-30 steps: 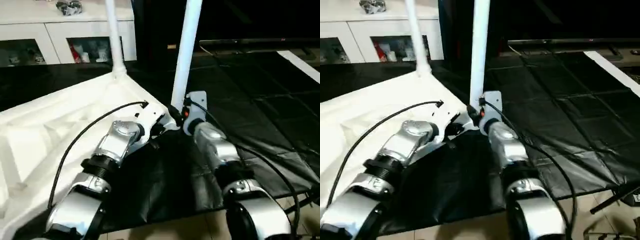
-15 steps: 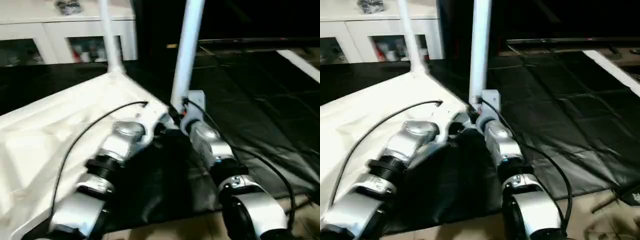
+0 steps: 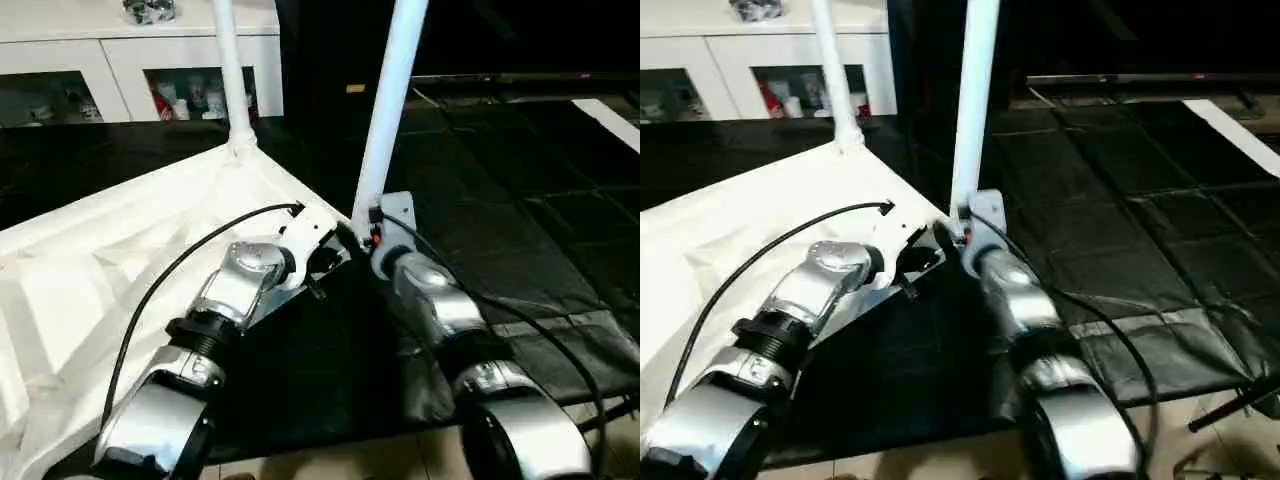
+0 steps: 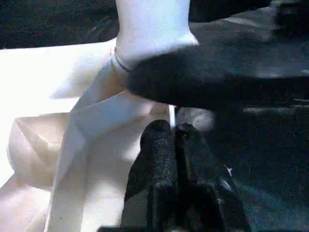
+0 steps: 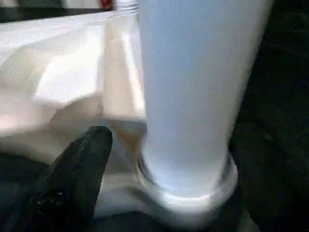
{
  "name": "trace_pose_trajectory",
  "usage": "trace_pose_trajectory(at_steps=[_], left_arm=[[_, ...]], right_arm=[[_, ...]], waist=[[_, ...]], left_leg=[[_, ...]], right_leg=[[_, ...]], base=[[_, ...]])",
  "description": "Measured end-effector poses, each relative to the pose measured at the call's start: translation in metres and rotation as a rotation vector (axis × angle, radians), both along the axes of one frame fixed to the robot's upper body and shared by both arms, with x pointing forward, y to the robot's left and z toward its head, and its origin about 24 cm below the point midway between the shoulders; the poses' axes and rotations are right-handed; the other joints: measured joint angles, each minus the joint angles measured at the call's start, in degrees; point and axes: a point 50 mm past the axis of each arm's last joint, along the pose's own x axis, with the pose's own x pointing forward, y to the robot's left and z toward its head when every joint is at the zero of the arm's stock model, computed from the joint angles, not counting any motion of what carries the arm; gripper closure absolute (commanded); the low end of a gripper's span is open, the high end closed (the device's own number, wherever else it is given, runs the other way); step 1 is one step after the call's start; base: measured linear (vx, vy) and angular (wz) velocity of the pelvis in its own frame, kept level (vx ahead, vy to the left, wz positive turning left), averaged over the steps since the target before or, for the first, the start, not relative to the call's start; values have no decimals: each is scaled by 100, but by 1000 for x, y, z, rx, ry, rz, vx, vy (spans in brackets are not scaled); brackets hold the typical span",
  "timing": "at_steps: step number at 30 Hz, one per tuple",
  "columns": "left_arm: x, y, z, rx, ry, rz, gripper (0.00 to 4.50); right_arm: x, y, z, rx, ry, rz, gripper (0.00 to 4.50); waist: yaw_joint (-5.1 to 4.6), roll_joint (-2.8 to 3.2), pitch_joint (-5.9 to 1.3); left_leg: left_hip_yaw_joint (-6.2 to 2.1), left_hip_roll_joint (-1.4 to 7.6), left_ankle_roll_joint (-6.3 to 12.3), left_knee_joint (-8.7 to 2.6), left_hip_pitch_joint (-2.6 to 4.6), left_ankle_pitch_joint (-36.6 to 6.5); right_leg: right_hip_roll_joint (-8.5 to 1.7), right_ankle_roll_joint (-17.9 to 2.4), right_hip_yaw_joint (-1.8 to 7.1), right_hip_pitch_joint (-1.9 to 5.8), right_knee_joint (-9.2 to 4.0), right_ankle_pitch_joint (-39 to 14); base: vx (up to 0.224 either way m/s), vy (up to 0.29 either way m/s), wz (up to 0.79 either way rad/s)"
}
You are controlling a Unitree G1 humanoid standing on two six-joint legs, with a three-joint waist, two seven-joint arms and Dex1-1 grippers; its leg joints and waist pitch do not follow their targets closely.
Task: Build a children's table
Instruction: Rotate leg to tighten
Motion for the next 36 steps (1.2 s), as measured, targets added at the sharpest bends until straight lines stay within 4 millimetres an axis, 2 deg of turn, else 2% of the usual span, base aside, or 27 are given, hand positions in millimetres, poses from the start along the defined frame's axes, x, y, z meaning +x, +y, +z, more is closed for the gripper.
trace_pose_trajectory(at_steps=[3,5,7,11,15,19,26,31,36], left_arm=[[0,5,0,9,-5,-17,450],[0,7,1,14,-11,-51,450],[-1,14,2,29,-12,-78,450],[-2,22,3,48,-14,-125,450],[-6,26,3,66,-14,-226,450],[-8,32,4,86,-14,-282,450],[-20,38,4,79,16,-446,450],[-28,37,3,85,42,-565,450],[-30,33,2,86,38,-585,450]], right_arm=[[-10,-11,-8,-12,20,49,1],[-18,-23,-6,-24,-4,107,1],[-24,-41,2,-35,-32,156,1],[-29,-63,20,8,-90,226,1],[-38,-105,35,31,-92,286,1],[-45,-118,39,29,-85,328,1],[-55,-118,44,32,-53,482,1],[-58,-100,39,40,-21,596,1],[-46,-70,28,77,-13,547,1]], waist=[[17,3,2],[33,6,7],[50,8,9],[76,8,9],[180,7,9],[200,6,9],[331,2,11],[431,-2,9],[442,-4,9]], left_leg=[[0,0,-1,5,-2,1],[0,0,0,6,-8,0],[-1,0,11,7,-11,3],[-1,1,15,7,-9,6],[-2,1,39,25,-16,14],[-3,3,39,33,-13,14],[-3,5,40,39,-14,15],[-2,7,40,54,-17,15],[-2,6,12,66,-15,1]], right_leg=[[0,-1,0,0,2,1],[-1,-1,0,-1,-3,1],[-1,-1,0,-2,-5,1],[0,-1,-2,-3,-2,0],[-1,0,-2,0,-1,0],[-2,0,-4,2,8,1],[-2,4,-5,0,17,-2],[-7,6,-7,1,26,-4],[-12,5,-6,2,43,-3]], base=[[0,0,0],[0,0,0],[0,0,0],[0,0,0],[0,0,0],[0,0,0],[0,0,0],[0,0,0],[0,0,0]])
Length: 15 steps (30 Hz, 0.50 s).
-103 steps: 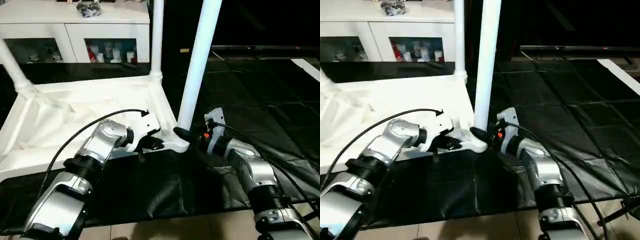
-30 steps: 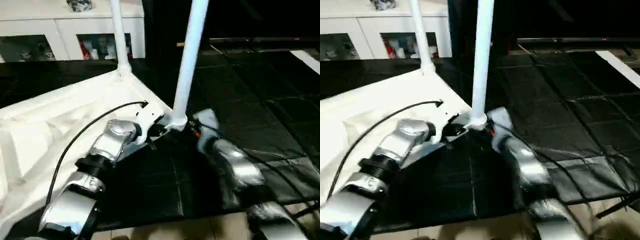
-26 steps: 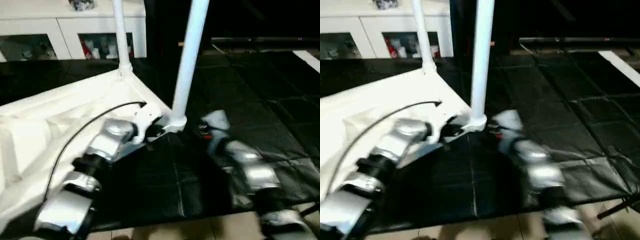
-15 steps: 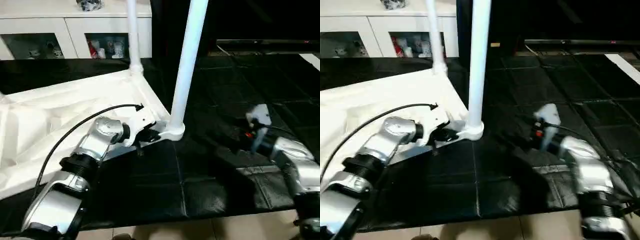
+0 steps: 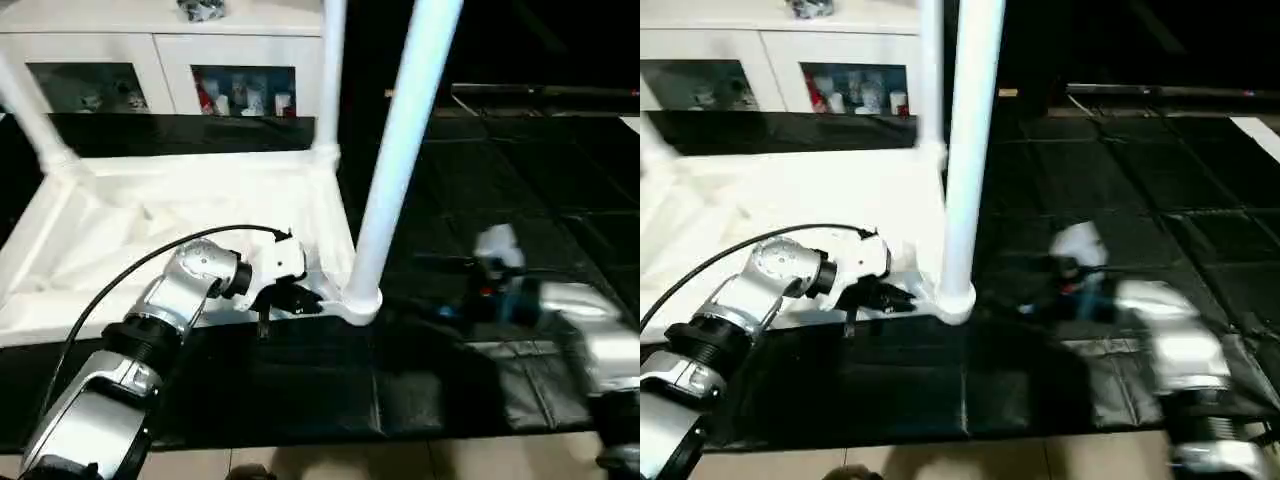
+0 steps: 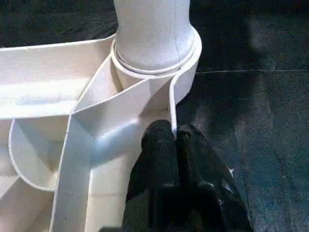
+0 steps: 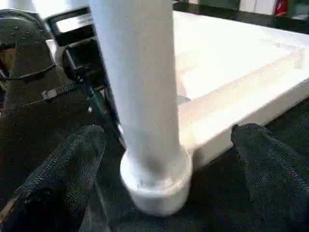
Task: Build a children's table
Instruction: Rotate leg to tighten
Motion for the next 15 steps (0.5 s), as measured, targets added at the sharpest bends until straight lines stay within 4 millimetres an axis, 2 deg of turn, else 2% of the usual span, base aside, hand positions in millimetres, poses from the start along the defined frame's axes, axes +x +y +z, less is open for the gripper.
trace_pose_trajectory(at_steps=[6,10,15], left_arm=[[0,-3,-1,-5,-3,-1,450],[0,-4,-1,-3,-9,5,450],[1,-4,-1,0,-12,7,450]], right_arm=[[4,27,-6,64,16,-60,1],[4,38,-10,100,47,-77,35],[2,43,-12,151,82,-84,77]], waist=[[18,-2,-1],[21,-3,-1],[20,-2,-1]], left_leg=[[2,-3,-1,1,-2,-1],[2,-3,-2,3,-1,0],[2,-3,-2,6,0,0]], right_leg=[[-7,4,0,0,5,-2],[-8,4,0,0,11,-3],[-9,5,0,2,12,-3]], base=[[0,0,0],[0,0,0],[0,0,0]])
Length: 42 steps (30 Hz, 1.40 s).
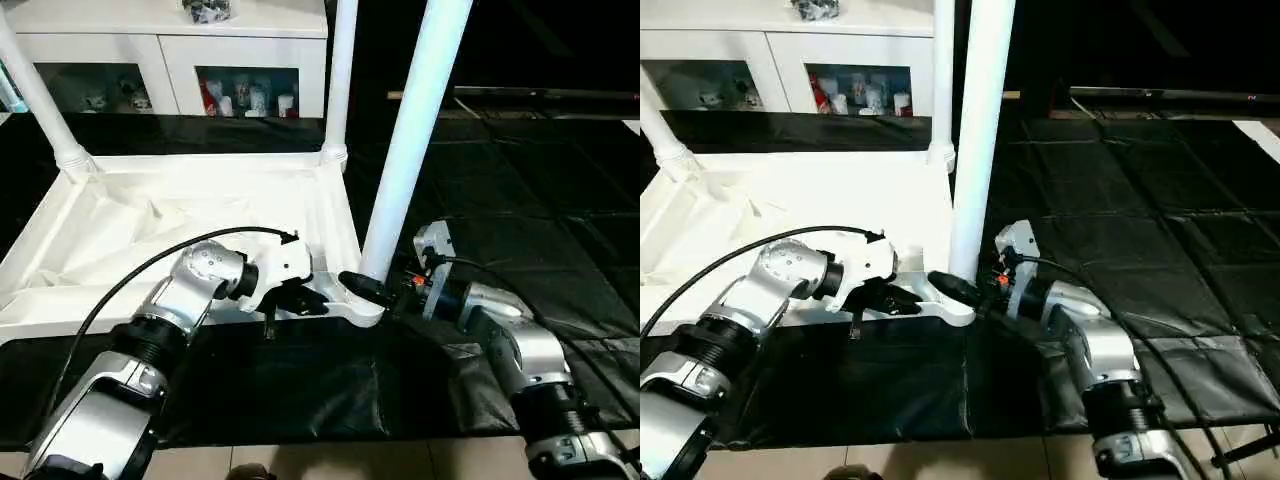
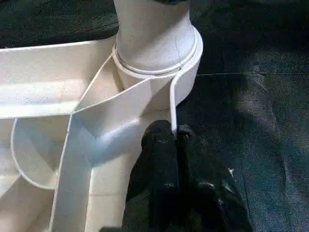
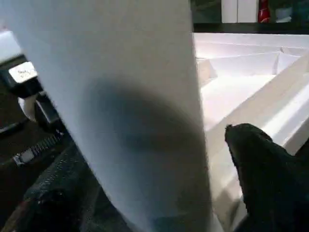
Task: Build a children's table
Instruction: Rotate leg to tighten
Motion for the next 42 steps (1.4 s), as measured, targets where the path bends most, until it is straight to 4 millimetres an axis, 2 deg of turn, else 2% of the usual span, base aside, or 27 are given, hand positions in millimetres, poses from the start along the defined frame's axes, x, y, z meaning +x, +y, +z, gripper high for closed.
trace_pose_trajectory(at_steps=[16,27,32,35,38,42], left_arm=[[2,0,0,9,-1,9,450],[5,0,1,12,9,21,450],[10,-8,-2,0,34,91,450],[16,-17,-5,-34,48,189,450],[27,-29,-6,-64,45,367,450],[34,-49,-8,-125,48,567,450]], right_arm=[[-6,1,-11,29,60,-61,200],[-5,4,-10,34,54,-74,210],[-3,1,-12,16,66,-129,211],[7,2,-12,11,79,-228,212],[27,9,-10,4,97,-396,215],[48,20,-6,20,147,-586,225]], waist=[[-2,5,-1],[-6,6,-1],[-4,6,-2],[-74,5,-2],[-194,5,-2],[-401,4,-3]], left_leg=[[-2,0,-4,0,9,2],[-4,0,-8,0,19,4],[-4,0,-8,0,28,4],[-3,-2,-11,0,41,6],[-4,-5,-22,2,42,13],[-5,-4,-22,-4,19,12]], right_leg=[[0,-1,0,4,10,1],[0,-1,0,9,17,1],[0,-1,0,21,18,1],[0,-1,4,30,19,1],[0,9,6,25,20,-3],[5,-3,8,20,20,4]], base=[[0,0,0],[0,0,0],[0,0,0],[0,0,0],[0,0,0],[0,0,0]])
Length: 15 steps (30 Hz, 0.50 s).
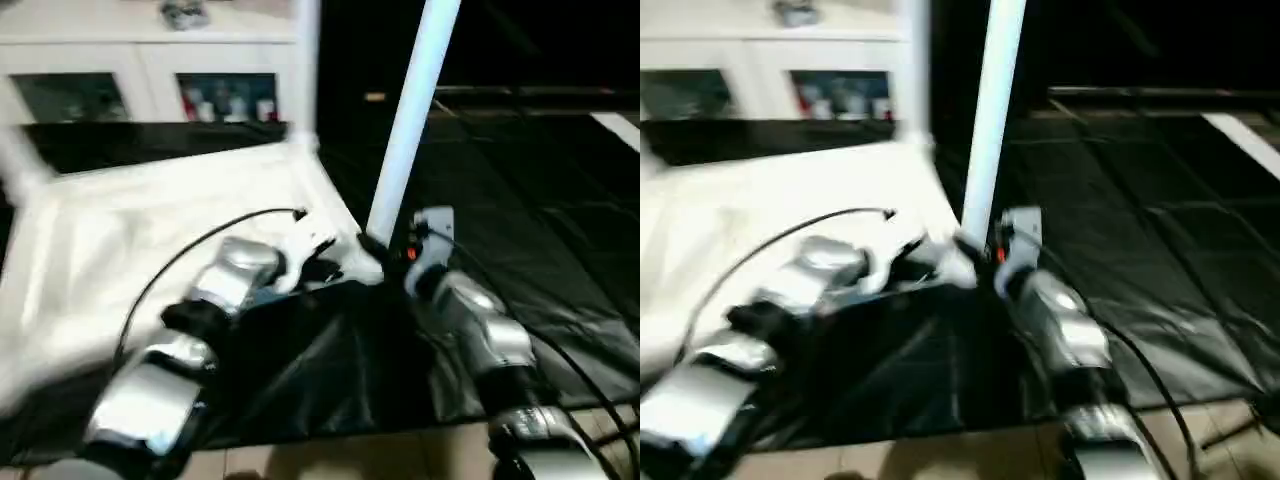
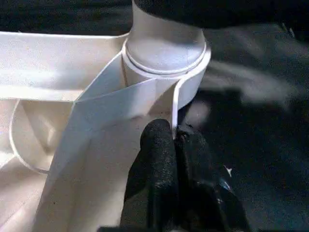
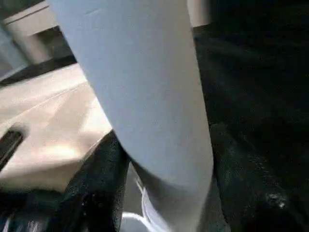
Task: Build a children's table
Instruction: Rotate leg to tighten
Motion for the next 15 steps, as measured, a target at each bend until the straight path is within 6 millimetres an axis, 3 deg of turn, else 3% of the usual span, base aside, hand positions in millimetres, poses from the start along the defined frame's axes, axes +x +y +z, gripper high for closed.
trace_pose_trajectory(at_steps=[4,11,13,15], left_arm=[[5,-18,2,-22,-13,159,450],[8,-15,3,-15,-34,207,450],[9,-11,2,-2,-41,205,450],[9,-9,3,3,-47,199,450]], right_arm=[[16,13,8,22,51,-140,235],[22,22,10,11,52,-157,236],[21,23,9,9,49,-158,182],[20,24,5,13,59,-148,169]], waist=[[-69,0,0],[-67,0,0],[-67,0,0],[-69,0,0]], left_leg=[[-3,2,3,-12,-27,0],[-2,3,38,-19,-31,16],[-1,3,37,-19,-21,16],[-1,4,36,-20,-5,17]], right_leg=[[7,-9,-1,-27,-1,-9],[8,-19,-4,-34,-2,-18],[8,-19,-4,-34,1,-17],[9,-20,-4,-33,3,-16]], base=[[0,0,0],[0,0,0],[0,0,0],[0,0,0]])
